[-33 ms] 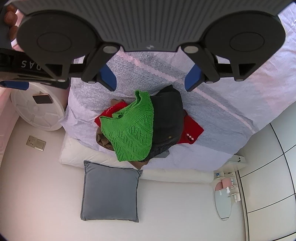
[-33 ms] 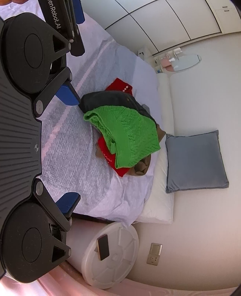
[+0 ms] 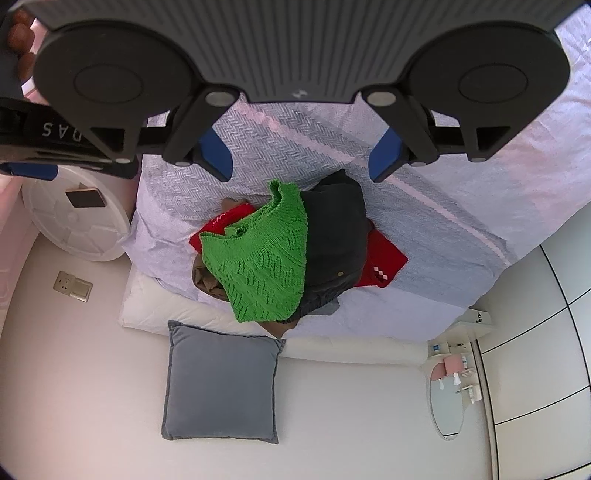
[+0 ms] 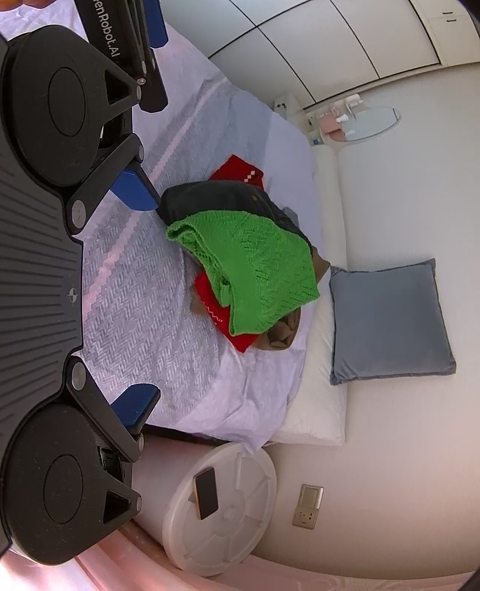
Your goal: Fold clothes
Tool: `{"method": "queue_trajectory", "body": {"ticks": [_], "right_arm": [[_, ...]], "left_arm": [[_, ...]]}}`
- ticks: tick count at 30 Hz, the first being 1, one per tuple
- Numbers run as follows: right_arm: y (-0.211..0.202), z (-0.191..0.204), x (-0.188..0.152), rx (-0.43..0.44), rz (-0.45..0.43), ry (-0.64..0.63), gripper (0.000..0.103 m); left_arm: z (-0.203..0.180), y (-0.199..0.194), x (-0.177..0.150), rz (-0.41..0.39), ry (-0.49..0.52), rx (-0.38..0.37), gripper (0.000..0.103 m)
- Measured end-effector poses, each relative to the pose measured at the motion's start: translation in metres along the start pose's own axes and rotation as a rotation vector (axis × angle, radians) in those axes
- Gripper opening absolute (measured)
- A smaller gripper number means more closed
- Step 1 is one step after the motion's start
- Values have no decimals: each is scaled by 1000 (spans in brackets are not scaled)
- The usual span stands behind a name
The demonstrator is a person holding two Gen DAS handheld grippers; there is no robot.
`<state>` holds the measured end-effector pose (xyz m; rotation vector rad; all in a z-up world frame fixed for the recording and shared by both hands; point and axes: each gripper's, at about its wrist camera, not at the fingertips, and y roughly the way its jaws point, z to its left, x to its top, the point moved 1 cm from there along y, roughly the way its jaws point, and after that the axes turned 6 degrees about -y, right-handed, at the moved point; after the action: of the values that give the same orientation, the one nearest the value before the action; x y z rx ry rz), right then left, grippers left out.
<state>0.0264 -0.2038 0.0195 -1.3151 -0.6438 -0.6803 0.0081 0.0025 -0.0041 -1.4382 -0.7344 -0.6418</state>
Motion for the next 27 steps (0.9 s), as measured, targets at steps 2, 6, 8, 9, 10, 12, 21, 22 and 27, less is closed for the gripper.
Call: {"method": "queue_trajectory", "body": {"ticks": [2, 6, 8, 9, 10, 12, 21, 22, 27], "right_arm": [[1, 1, 1, -1, 1, -3, 102], [2, 2, 2, -2, 3, -10, 102], [1, 7, 3, -10, 2, -13, 102], [1, 10, 4, -16, 2, -14, 102], [2, 12, 5, -18, 2, -13, 102], [7, 14, 7, -20, 5, -9, 102], [8, 27, 10, -36, -9, -8, 102], [7, 28, 10, -37, -11, -8, 102], [6, 32, 9, -50, -20, -9, 102]], "left_arm": [[2, -1, 2, -8, 0, 4, 78], [6, 0, 0, -18, -2, 10, 78], [4, 0, -5, -24, -4, 11, 78], [5, 2, -7, -26, -4, 10, 78], [5, 5, -8, -28, -3, 8, 78], [6, 10, -11, -32, -3, 4, 78], [19, 5, -16, -42, -9, -24, 78], [19, 4, -16, -42, -7, -26, 78], [28, 3, -12, -40, 0, -46, 78]]}}
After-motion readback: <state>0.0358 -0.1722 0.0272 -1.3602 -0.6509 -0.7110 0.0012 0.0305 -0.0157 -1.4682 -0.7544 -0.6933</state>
